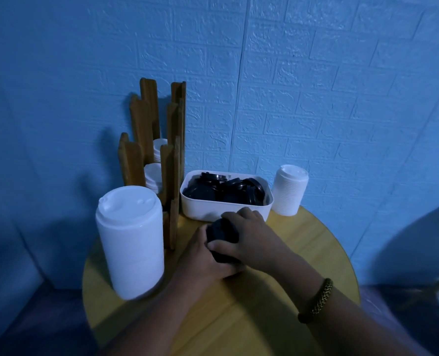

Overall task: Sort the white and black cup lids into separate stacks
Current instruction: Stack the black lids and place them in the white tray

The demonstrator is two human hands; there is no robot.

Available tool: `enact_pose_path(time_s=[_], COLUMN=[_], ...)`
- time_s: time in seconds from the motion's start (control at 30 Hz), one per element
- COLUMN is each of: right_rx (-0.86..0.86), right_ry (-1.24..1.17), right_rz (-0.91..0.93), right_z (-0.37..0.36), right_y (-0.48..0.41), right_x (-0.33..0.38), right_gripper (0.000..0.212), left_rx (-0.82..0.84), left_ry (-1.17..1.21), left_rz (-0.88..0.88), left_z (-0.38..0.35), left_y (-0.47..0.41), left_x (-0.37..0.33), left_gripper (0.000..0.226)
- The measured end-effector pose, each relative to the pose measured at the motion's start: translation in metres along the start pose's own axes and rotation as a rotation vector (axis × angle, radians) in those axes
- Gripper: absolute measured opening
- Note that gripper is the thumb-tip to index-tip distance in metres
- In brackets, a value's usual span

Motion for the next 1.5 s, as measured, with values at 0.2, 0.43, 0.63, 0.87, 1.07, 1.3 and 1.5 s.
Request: enact_pose_path(time_s=[0.2,0.43,0.63,0.87,1.07,1.3,1.5], right_rx=[0.114,0.298,0.224,0.231,0.234,0.246,0.234], right_ry=[-0.081,-0.300,-0.216,-0.649,-0.344,-0.206,-0.086], right_rz=[0.117,0.137,0.101,-0.025,0.057,0.161,0.156], right_z=[-0.002,0.010,0.005,-0.003,0.000,-0.005,-0.005], right_y=[-0.005,-0.003,-0.001,0.009,0.008,0.006,0.004], right_x=[-0.006,0.000,0.002,-0.020,-0.011,-0.010,-0.008], right_gripper=[0.069,0.055,0.054,0.048,0.066,0.078,0.075], left_rx=[0.109,0.151,0.155,0.125,0.140,0.137,0.134], left_ry=[0.040,0.065,0.079,0.071,0.044,0.019,0.027], left_rz=[-0.007,-0.008,-0.015,-0.037,-0.050,-0.053,-0.089], left_z=[-0.002,-0.002,-0.003,-0.001,-0.003,-0.004,-0.004], left_y=[0.002,0.002,0.001,0.004,0.002,0.001,0.002], left_x=[0.002,0.002,0.003,0.002,0.001,0.002,0.002], left_gripper=[0.125,0.131,0.132,0.118,0.115,0.132,0.128])
Point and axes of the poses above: each hand's wrist, its own y-axis away from the middle knuckle, its own z-axis out of the back of the hand, x = y × z, the point moved 5 cm from there along -y, towards the middle knuckle, and after that the axes turned 2 degrees about -x, right-handed, at the moved point
